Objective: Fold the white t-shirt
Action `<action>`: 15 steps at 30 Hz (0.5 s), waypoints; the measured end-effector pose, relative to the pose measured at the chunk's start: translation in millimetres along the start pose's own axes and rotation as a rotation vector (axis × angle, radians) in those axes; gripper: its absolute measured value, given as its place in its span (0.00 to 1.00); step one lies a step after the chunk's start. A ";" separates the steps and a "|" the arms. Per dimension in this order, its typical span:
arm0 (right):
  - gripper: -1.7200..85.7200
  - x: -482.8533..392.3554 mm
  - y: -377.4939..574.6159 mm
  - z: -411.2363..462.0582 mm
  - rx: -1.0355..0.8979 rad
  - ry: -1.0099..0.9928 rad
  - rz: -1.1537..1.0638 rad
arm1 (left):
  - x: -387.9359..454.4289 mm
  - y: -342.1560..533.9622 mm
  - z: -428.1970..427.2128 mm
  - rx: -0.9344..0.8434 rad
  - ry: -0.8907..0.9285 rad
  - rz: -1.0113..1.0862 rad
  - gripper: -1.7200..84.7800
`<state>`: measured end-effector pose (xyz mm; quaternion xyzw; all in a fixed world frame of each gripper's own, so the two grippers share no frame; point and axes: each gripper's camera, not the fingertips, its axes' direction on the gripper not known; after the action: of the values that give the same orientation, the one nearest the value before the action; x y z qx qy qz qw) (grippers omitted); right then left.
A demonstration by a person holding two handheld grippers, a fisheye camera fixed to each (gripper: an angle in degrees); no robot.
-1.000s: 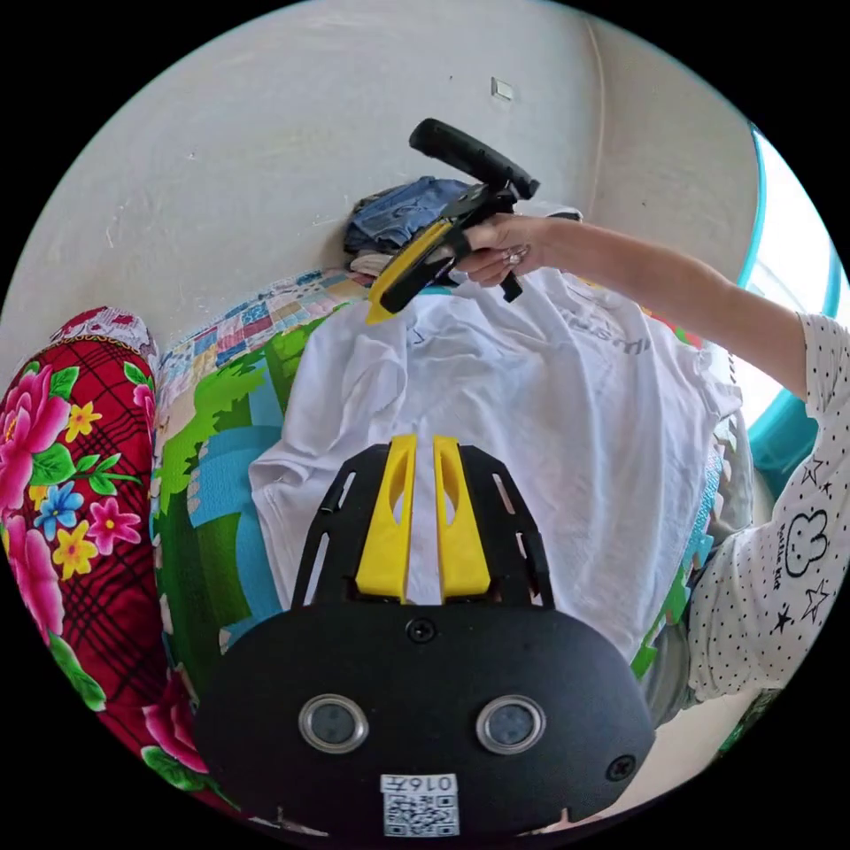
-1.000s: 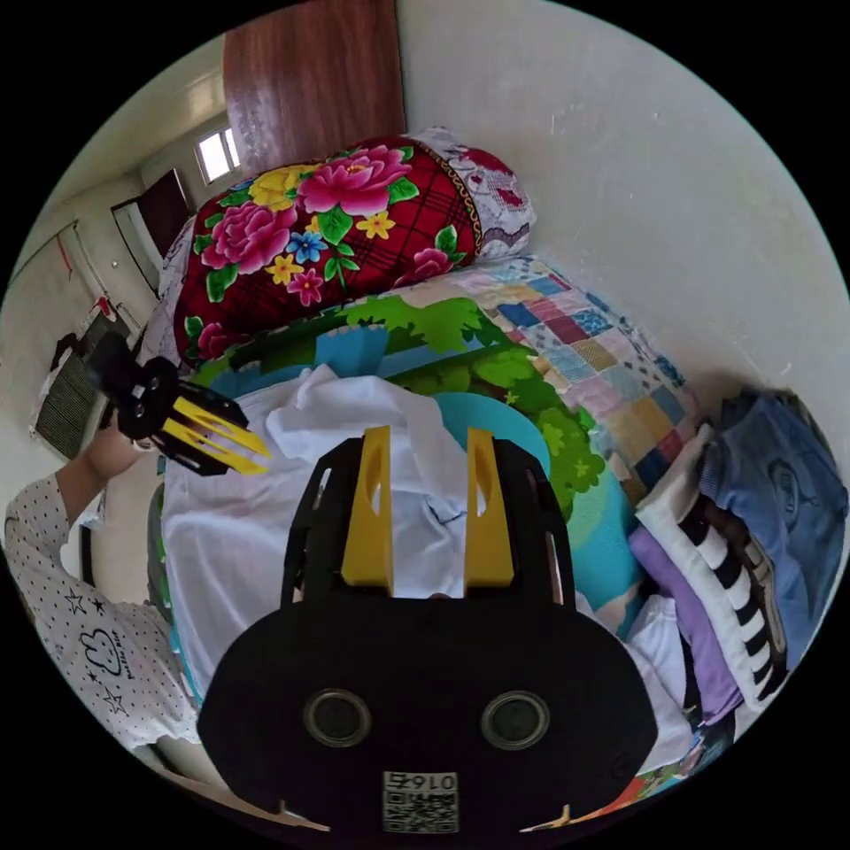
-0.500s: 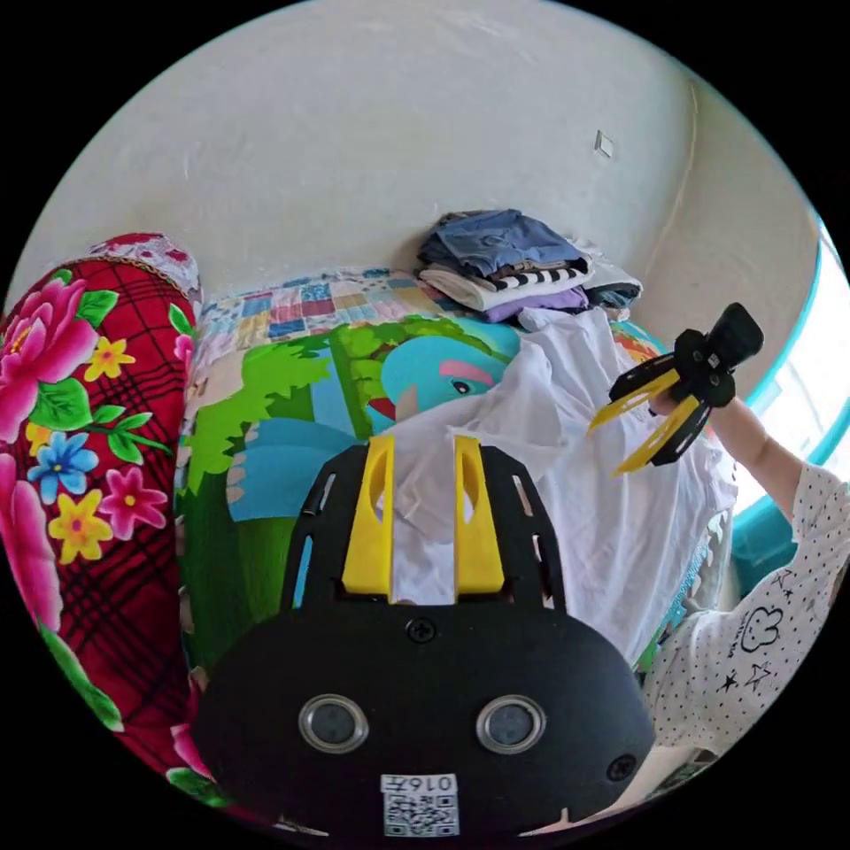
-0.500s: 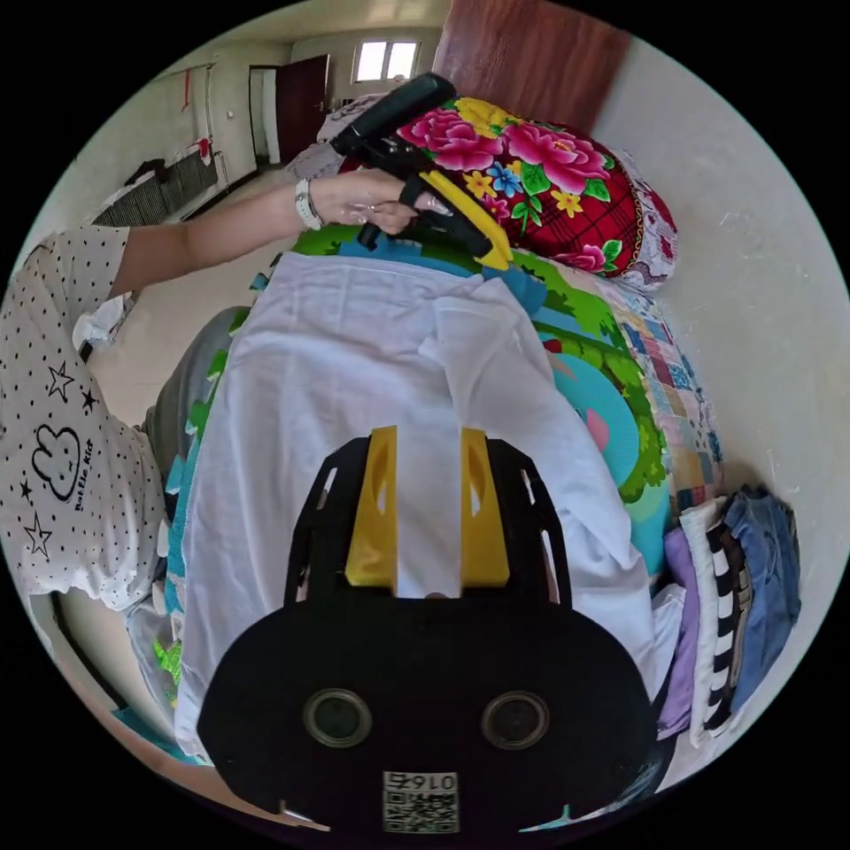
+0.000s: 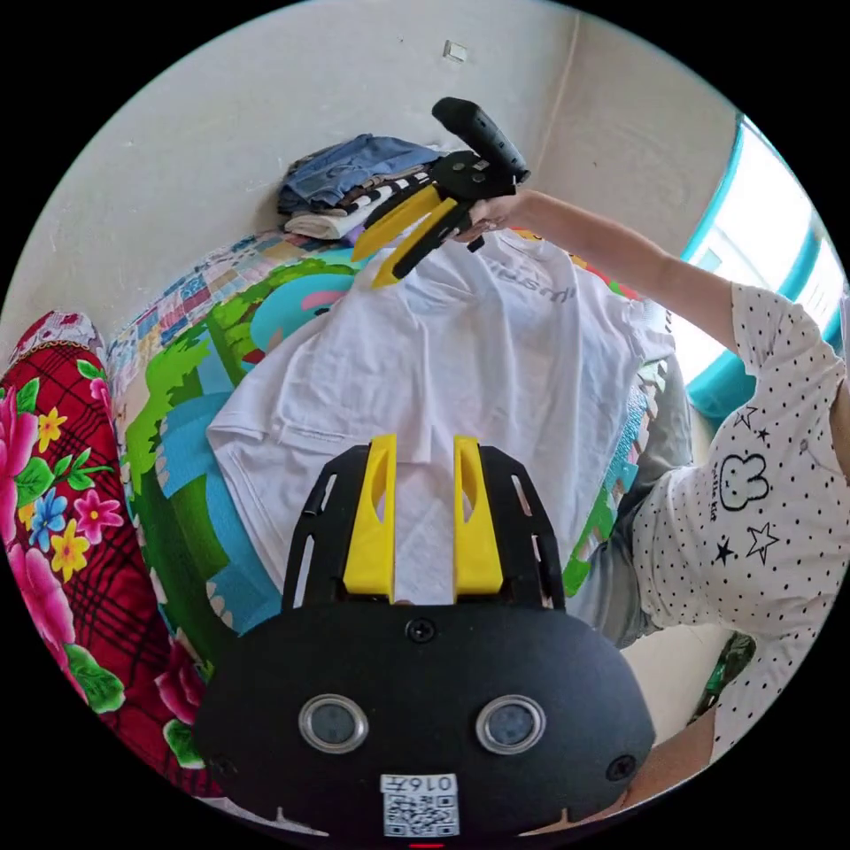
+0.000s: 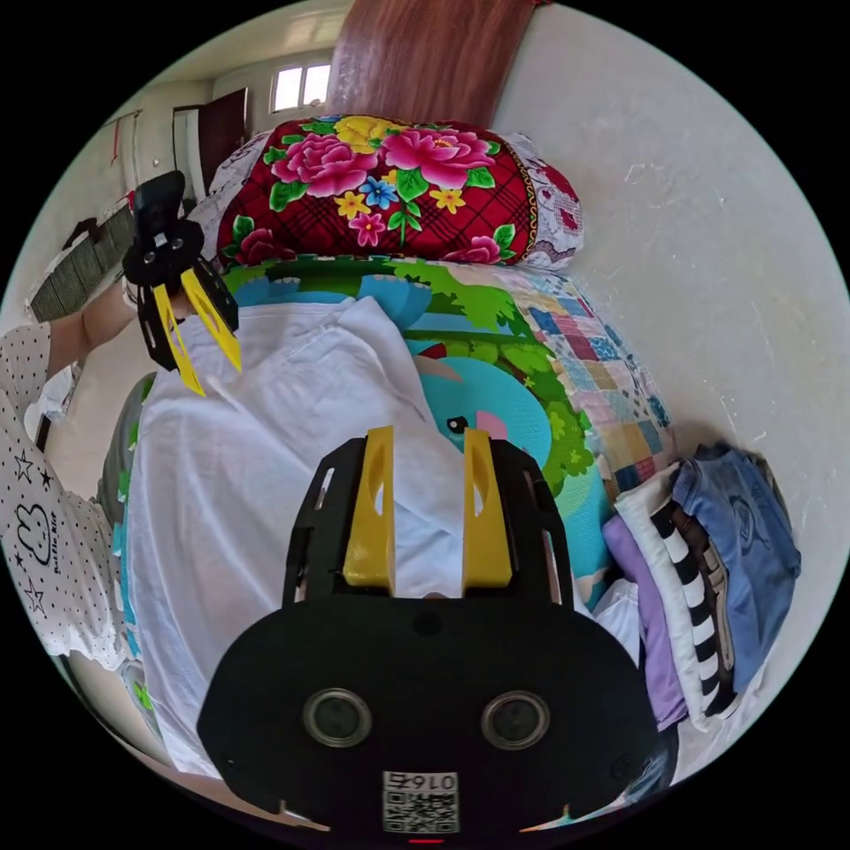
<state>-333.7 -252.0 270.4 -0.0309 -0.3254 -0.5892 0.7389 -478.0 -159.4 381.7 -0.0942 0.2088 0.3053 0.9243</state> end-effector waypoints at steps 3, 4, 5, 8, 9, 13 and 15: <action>0.15 6.5 -11.3 12.9 -0.041 -0.010 -0.002 | -28.1 -15.5 3.4 0.038 -0.151 -0.131 0.13; 0.15 10.0 -14.2 17.1 -0.056 -0.020 0.003 | -34.0 -19.1 8.9 0.025 -0.170 -0.151 0.13; 0.14 13.5 -16.3 20.9 -0.067 -0.038 0.007 | -42.5 -26.6 24.4 -0.031 -0.185 -0.170 0.13; 0.09 16.9 -20.6 29.9 -0.117 -0.069 -0.007 | -35.1 -38.9 66.2 -0.128 -0.118 -0.112 0.12; 0.08 16.3 -21.1 31.1 -0.122 -0.063 -0.014 | -27.1 -39.4 70.9 -0.107 -0.123 -0.100 0.10; 0.03 9.6 -23.7 25.3 -0.092 0.022 -0.073 | -6.0 -39.7 43.8 -0.029 -0.218 -0.058 0.03; 0.03 13.3 -27.6 14.1 -0.036 0.063 -0.061 | -1.2 -51.2 14.5 0.016 -0.328 -0.028 0.02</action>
<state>-363.3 -265.6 279.1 -0.0156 -0.2922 -0.6181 0.7296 -443.2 -196.4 397.6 -0.0386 0.0560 0.3021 0.9508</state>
